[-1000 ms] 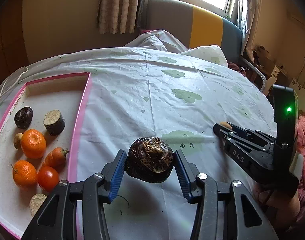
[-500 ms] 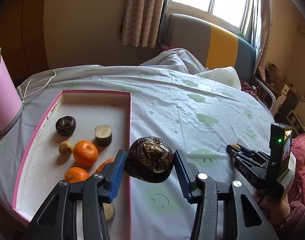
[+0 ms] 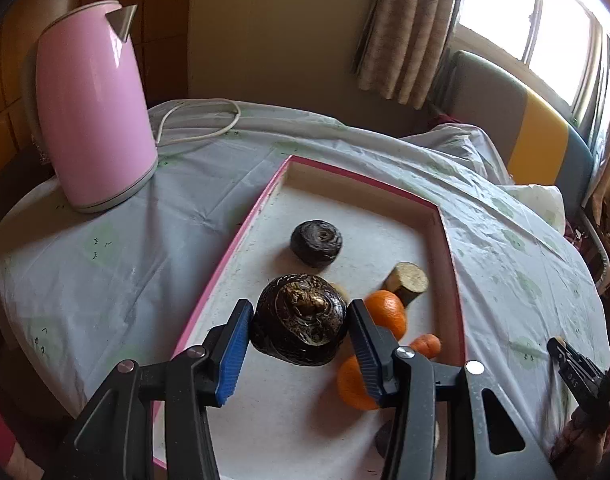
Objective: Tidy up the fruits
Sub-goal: 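Place the dark brown fruit in the pink tray with the left gripper while the right holds the tan fruit, then lower the tan fruit into the pink tray and open the right gripper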
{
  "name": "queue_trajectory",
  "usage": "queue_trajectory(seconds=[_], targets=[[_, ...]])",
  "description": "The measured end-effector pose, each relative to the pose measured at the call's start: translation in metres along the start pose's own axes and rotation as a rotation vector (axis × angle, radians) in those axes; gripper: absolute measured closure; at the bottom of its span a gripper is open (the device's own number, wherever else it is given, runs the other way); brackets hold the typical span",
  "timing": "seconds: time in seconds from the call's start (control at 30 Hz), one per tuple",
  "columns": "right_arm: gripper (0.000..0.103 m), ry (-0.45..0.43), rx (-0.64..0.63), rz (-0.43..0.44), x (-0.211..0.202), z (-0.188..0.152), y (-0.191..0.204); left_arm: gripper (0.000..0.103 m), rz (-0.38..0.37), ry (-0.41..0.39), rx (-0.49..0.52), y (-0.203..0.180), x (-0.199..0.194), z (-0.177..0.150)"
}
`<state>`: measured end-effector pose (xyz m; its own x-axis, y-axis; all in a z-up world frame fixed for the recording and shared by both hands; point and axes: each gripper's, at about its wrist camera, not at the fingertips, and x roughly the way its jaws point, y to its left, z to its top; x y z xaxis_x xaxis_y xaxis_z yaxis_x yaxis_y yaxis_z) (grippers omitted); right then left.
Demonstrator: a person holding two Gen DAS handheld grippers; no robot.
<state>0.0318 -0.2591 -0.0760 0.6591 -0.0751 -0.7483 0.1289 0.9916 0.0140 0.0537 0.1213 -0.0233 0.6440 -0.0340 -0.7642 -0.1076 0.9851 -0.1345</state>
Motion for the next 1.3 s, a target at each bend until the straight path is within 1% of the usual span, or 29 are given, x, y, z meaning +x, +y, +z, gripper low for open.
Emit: queue_trajectory(seconds=[0.07,0.13,0.17,0.2,0.3,0.43,0.57,0.77,0.83,0.93,1.03,1.1,1.2,1.3], targets=[[0.077,0.001,-0.002,-0.001,0.000,0.000,0.000,0.053,0.028,0.026,-0.007,0.005,0.008,-0.001],[0.077,0.001,-0.003,-0.002,0.000,0.000,0.000,0.053,0.019,0.026,-0.029,0.009,0.008,-0.001],[0.077,0.002,-0.004,-0.004,0.000,0.000,0.000,0.049,0.022,0.021,-0.026,0.007,0.007,-0.001],[0.077,0.003,-0.005,-0.005,0.000,0.000,0.000,0.043,0.029,0.014,-0.020,0.005,0.004,-0.002],[0.077,0.010,-0.021,-0.011,0.000,0.003,0.003,0.042,0.036,-0.011,-0.005,0.000,-0.005,-0.001],[0.077,0.013,-0.042,0.050,-0.002,0.013,0.018,0.042,0.047,-0.023,0.014,-0.006,-0.014,-0.003],[0.077,-0.005,-0.103,0.173,-0.009,0.033,0.059,0.042,0.037,-0.020,0.020,-0.008,-0.020,-0.007],[0.077,-0.014,-0.229,0.384,-0.016,0.066,0.143,0.042,0.028,-0.027,0.011,-0.006,-0.027,-0.010],[0.077,-0.015,-0.274,0.429,-0.017,0.074,0.172,0.042,0.027,-0.031,0.006,-0.005,-0.029,-0.011],[0.077,-0.012,-0.323,0.474,-0.014,0.083,0.211,0.042,0.019,-0.034,-0.012,-0.002,-0.031,-0.010],[0.077,0.009,-0.381,0.493,-0.006,0.086,0.244,0.042,0.017,-0.032,-0.015,-0.001,-0.030,-0.010],[0.077,0.029,-0.423,0.490,0.002,0.083,0.261,0.042,0.019,-0.034,-0.012,0.000,-0.030,-0.011],[0.077,0.060,-0.460,0.475,0.013,0.077,0.276,0.042,0.017,-0.032,-0.016,0.001,-0.028,-0.011],[0.077,0.093,-0.450,0.488,0.022,0.073,0.277,0.042,0.020,-0.030,-0.021,0.003,-0.026,-0.011]])
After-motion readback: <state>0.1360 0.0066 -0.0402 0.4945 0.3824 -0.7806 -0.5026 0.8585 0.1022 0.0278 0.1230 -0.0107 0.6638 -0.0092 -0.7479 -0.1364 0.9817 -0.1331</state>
